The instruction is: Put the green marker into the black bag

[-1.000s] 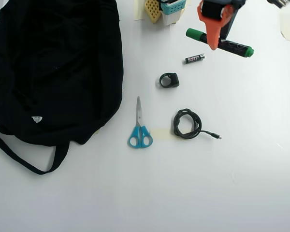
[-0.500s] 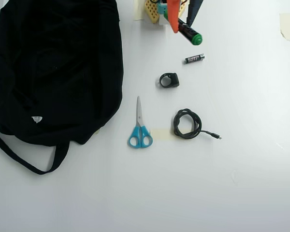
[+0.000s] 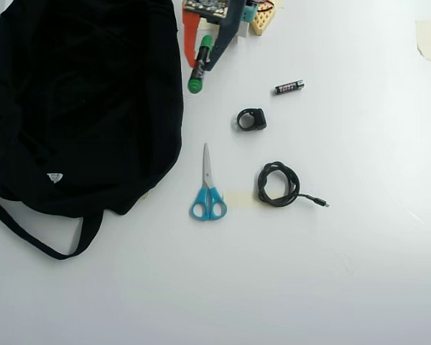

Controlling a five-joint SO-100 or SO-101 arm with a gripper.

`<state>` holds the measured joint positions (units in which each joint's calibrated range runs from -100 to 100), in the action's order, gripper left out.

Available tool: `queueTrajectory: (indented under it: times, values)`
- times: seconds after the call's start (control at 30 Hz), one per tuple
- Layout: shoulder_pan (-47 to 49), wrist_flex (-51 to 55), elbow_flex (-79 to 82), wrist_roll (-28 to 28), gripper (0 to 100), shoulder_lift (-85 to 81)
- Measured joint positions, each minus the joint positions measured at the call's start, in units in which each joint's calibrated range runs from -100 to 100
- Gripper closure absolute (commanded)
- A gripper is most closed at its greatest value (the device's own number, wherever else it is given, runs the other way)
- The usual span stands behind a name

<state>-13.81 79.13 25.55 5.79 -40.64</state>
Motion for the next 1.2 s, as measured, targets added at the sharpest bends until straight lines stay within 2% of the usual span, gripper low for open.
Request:
queueTrajectory:
  times: [0.3, 0.5, 0.63, 0.8, 0.87, 0.9, 0.97, 1.17, 1.2]
  values:
    - [-11.83, -15.37, 10.61, -1.9, 98, 0.08]
    - [-25.79, -27.99, 16.82, -2.34, 98, 0.08]
    - [-35.27, -42.51, 22.88, -2.3, 98, 0.5]
    - [-37.47, -57.71, 22.09, -3.61, 98, 15.28]
    - [-37.47, -58.74, 18.0, -3.71, 98, 21.75]
    - [-37.47, -58.91, 12.74, -3.76, 93, 28.39]
    - [-37.4, -58.91, 10.61, -3.76, 87, 31.3]
    - [-37.4, -58.91, 10.22, -3.76, 87, 31.38]
    - [-37.4, -58.91, 10.22, -3.76, 92, 31.38]
